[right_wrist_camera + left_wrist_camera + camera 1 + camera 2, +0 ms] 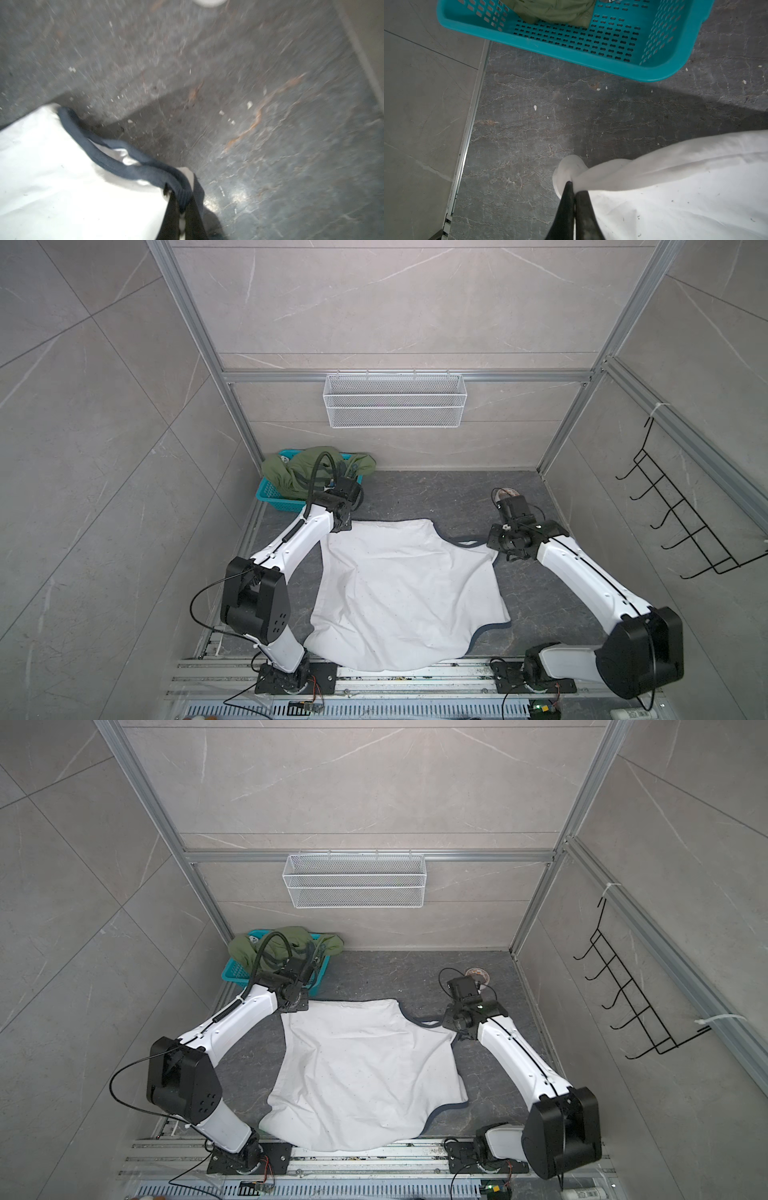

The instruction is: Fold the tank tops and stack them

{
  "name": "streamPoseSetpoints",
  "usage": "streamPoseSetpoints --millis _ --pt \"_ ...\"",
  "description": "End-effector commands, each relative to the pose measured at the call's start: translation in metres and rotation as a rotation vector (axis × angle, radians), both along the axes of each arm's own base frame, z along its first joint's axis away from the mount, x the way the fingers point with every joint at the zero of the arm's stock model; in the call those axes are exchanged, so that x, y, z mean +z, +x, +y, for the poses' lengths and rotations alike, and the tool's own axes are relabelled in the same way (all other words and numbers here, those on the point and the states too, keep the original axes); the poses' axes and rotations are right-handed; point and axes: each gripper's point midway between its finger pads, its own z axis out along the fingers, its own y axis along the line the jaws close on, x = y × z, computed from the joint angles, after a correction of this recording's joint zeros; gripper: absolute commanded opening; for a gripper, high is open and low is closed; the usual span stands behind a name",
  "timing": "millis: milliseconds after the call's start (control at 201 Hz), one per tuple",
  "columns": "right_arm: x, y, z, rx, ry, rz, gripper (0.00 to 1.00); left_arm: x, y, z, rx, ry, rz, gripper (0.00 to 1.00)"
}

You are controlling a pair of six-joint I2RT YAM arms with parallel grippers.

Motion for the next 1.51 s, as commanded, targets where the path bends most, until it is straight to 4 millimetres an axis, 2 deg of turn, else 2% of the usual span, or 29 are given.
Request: streamPoseSetpoints --millis 0,70,219,259,363,463,533,632,796,1055,1279,1503 --pt "0.023 -0.013 -0.031 -0.046 -0.162 -0.006 0.0 0.019 0.003 0.006 0.017 -0.019 -0.067 0.0" --pt "0.018 -0.016 -0.037 -0.077 -0.186 0.013 0.0 0.016 0.003 0.006 0.019 -0.024 -0.06 0.0" --pt "-0.012 -0.026 -0.056 -0.168 -0.22 0.08 0.02 0.005 0.003 0.003 0.014 -0.028 -0.026 0.0" --pt "-0.021 -0.027 -0.06 -0.183 -0.219 0.103 0.11 0.001 0.003 0.003 0.012 -0.031 -0.017 0.0" --pt "-0.042 -0.027 -0.062 -0.189 -0.198 0.163 0.55 -0.007 0.003 -0.001 -0.005 -0.038 0.009 0.0" --pt "-0.039 -0.025 -0.056 -0.167 -0.165 0.146 0.65 -0.012 0.002 -0.007 -0.022 -0.063 0.03 0.0" --pt "-0.031 -0.017 -0.039 -0.09 -0.084 0.093 0.69 -0.012 0.002 -0.008 -0.026 -0.069 0.027 0.0" --pt "-0.027 -0.001 0.003 0.066 0.096 0.04 0.69 -0.013 0.003 -0.014 -0.054 -0.101 0.023 0.0" --pt "-0.045 0.029 0.063 0.216 0.285 0.05 0.64 -0.015 0.002 -0.017 -0.055 -0.124 0.021 0.0" --pt "-0.082 0.082 0.132 0.335 0.439 0.093 0.54 -0.016 -0.004 -0.015 -0.051 -0.125 0.023 0.0" --pt "-0.105 0.113 0.158 0.371 0.5 0.115 0.46 -0.016 -0.008 -0.011 -0.042 -0.116 0.013 0.0" --pt "-0.129 0.121 0.165 0.361 0.511 0.175 0.33 -0.018 -0.011 -0.009 -0.035 -0.11 0.016 0.0"
